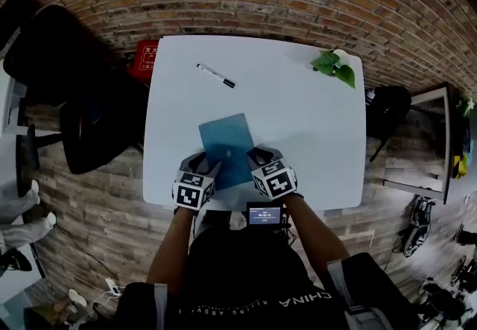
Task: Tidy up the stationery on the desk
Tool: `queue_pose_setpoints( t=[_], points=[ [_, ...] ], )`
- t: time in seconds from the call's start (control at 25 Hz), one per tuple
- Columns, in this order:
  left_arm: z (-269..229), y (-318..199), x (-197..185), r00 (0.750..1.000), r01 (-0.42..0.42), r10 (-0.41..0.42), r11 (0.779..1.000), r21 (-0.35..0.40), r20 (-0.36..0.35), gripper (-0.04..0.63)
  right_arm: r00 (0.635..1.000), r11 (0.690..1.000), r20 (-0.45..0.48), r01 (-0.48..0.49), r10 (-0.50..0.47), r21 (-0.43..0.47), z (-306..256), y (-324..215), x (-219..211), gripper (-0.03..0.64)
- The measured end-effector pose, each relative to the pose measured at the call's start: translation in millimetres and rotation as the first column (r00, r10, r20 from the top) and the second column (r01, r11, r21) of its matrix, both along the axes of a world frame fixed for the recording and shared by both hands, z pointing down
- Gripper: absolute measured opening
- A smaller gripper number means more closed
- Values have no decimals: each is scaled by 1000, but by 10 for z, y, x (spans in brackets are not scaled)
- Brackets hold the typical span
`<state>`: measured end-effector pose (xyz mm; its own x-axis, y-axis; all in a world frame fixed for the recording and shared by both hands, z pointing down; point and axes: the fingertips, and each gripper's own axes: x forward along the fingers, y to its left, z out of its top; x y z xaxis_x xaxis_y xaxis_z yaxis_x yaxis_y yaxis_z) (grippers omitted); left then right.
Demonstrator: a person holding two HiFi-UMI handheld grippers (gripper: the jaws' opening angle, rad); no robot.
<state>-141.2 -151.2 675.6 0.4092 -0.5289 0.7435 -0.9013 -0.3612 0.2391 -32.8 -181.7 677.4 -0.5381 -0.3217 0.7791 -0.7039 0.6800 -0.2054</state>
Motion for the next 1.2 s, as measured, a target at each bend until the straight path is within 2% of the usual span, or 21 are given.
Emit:
queue_pose_setpoints(
  t=[0.24, 0.48, 0.52, 0.56, 0.68, 1.04, 1.2],
  points=[
    [-22, -396, 340, 994, -111, 111, 994, 7, 9, 213, 990, 990, -6, -139, 139, 12, 0, -206, 361, 100],
    [-17, -643, 615, 982, -188, 188, 982, 11, 14, 213, 973, 973, -13, -229, 229, 34, -13, -330, 652, 89],
    [-21, -672, 665, 980, -199, 199, 980, 14, 11, 213, 970, 969, -12, -244, 244, 46, -32, -356, 696, 73],
    [-25, -698, 717, 977, -211, 211, 977, 16, 10, 213, 966, 965, -9, -256, 257, 59, -56, -382, 727, 18],
    [-14, -763, 860, 969, -247, 247, 969, 15, 23, 213, 964, 962, -12, -264, 266, 69, -74, -439, 744, 14],
    [6, -740, 914, 969, -243, 243, 970, -7, 43, 213, 956, 955, -12, -291, 292, 50, -30, -447, 863, 22],
    [8, -646, 902, 967, -247, 248, 969, -29, 50, 212, 940, 940, 31, -340, 340, -3, -15, -438, 957, 45]
  ],
)
